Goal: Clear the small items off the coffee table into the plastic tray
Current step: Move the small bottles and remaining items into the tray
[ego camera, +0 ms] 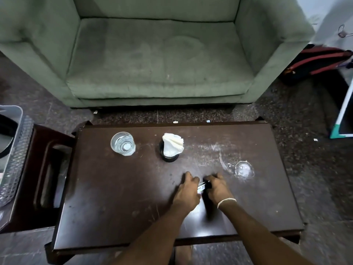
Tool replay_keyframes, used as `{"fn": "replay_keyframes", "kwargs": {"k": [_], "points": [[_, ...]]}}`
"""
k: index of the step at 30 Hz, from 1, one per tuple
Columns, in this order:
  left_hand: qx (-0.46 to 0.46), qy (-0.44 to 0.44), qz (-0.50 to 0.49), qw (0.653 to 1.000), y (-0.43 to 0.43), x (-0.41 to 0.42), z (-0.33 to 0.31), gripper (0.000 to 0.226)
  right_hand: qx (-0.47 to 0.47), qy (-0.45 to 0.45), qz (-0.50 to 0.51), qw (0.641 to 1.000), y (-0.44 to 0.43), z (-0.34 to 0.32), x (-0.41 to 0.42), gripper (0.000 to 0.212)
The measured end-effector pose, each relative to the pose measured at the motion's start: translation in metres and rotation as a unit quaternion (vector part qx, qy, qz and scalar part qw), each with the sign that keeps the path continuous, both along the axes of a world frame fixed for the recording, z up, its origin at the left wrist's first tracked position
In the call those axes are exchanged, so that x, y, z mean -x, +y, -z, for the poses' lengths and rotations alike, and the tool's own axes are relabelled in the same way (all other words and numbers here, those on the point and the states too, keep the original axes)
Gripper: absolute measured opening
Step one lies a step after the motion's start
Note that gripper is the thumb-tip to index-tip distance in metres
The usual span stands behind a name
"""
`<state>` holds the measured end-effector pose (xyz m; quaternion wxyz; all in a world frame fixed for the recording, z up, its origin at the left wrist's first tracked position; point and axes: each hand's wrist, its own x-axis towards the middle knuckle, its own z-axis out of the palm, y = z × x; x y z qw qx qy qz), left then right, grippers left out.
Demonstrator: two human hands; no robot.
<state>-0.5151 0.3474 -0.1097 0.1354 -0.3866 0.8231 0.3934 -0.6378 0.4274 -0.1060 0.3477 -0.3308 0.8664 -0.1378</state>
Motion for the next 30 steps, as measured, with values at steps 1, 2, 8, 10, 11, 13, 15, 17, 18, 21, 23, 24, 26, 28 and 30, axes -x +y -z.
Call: {"fn": "replay_keyframes", "kwargs": {"k": [1, 2, 8, 10, 11, 13, 15, 17, 18, 21, 23, 24, 26, 28, 30], "points": [[0.003, -0.002, -0.001, 1.0, 0.0, -0.004, 0.002, 0.036, -0.001, 0.001, 0.008, 1.0, 0.001, 0.0, -0.003, 0.04], [0.004, -0.003, -0.003, 1.0, -0.001, -0.009, 0.003, 0.031, -0.002, 0.002, 0.012, 1.0, 0.002, 0.0, -0.005, 0.037], [0.024, 0.013, 0.009, 1.0, -0.034, -0.065, -0.006, 0.029, 0.045, 0.014, -0.053, 0.997, -0.015, -0.014, -0.041, 0.027], [0.034, 0.019, 0.009, 0.999, -0.052, -0.092, -0.018, 0.03, 0.069, 0.02, -0.086, 0.994, -0.032, -0.026, -0.061, 0.021], [0.045, 0.022, 0.009, 0.999, -0.063, -0.107, -0.024, 0.029, 0.077, 0.02, -0.104, 0.991, -0.044, -0.033, -0.073, 0.018], [0.07, 0.025, 0.008, 0.997, -0.087, -0.138, -0.039, 0.027, 0.088, 0.028, -0.138, 0.986, -0.071, -0.045, -0.098, 0.013], [0.099, 0.025, 0.002, 0.995, -0.114, -0.172, -0.056, 0.027, 0.113, 0.032, -0.165, 0.979, -0.102, -0.056, -0.127, 0.012], [0.123, 0.023, -0.011, 0.992, -0.143, -0.211, -0.076, 0.032, 0.138, 0.03, -0.191, 0.971, -0.136, -0.068, -0.159, 0.014], [0.131, 0.023, -0.02, 0.991, -0.155, -0.227, -0.085, 0.035, 0.147, 0.029, -0.2, 0.968, -0.152, -0.075, -0.173, 0.016], [0.162, 0.022, -0.056, 0.985, -0.195, -0.287, -0.117, 0.039, 0.187, 0.018, -0.238, 0.953, -0.206, -0.095, -0.224, 0.018], [0.183, 0.033, -0.084, 0.979, -0.216, -0.322, -0.136, 0.038, 0.207, 0.008, -0.258, 0.944, -0.239, -0.108, -0.256, 0.022], [0.192, 0.037, -0.101, 0.975, -0.226, -0.341, -0.144, 0.037, 0.219, 0.001, -0.268, 0.938, -0.255, -0.113, -0.273, 0.023], [0.204, 0.047, -0.142, 0.967, -0.244, -0.376, -0.157, 0.034, 0.245, -0.009, -0.294, 0.924, -0.283, -0.122, -0.305, 0.024], [0.22, 0.05, -0.176, 0.958, -0.257, -0.403, -0.165, 0.034, 0.262, -0.02, -0.316, 0.911, -0.305, -0.129, -0.33, 0.024], [0.228, 0.042, -0.195, 0.953, -0.27, -0.432, -0.169, 0.035, 0.269, -0.023, -0.339, 0.901, -0.325, -0.133, -0.357, 0.024]]}}
